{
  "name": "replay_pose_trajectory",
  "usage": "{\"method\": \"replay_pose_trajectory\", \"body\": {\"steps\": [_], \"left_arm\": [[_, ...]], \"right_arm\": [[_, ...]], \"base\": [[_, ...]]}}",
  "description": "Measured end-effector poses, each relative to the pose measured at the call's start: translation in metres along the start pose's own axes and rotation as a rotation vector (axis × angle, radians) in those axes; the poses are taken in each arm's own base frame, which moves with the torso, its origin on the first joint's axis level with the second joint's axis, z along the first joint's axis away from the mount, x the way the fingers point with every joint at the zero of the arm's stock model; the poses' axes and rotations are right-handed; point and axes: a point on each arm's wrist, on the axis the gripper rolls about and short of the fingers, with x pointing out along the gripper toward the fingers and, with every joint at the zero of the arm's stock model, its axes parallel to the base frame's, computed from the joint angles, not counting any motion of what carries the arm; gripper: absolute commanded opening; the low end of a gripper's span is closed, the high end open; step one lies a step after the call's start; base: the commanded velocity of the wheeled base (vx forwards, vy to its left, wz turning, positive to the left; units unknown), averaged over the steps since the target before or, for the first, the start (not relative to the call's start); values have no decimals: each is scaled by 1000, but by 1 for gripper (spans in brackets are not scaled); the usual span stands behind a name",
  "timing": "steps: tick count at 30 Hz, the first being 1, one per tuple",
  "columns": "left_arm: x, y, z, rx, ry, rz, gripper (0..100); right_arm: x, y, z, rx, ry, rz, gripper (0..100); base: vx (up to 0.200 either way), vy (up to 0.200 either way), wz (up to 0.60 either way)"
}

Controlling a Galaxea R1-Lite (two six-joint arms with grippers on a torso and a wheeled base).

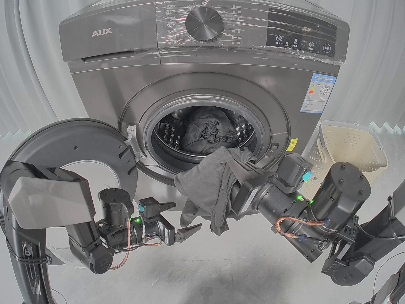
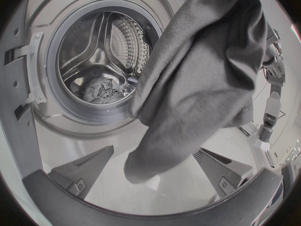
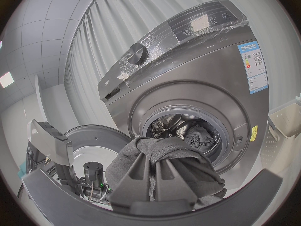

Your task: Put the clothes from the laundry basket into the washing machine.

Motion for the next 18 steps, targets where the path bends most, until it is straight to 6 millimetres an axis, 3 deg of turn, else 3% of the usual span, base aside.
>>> {"method": "replay_pose_trajectory", "body": {"steps": [12,13,18], "left_arm": [[19,3,-5,15,-55,0,100],[19,3,-5,15,-55,3,0],[20,3,-6,14,-58,7,0]], "right_arm": [[-2,1,-2,2,7,4,0],[-3,0,-2,2,8,4,0],[-4,0,-3,3,6,4,0]], "base": [[0,0,0],[0,0,0],[0,0,0]]}}
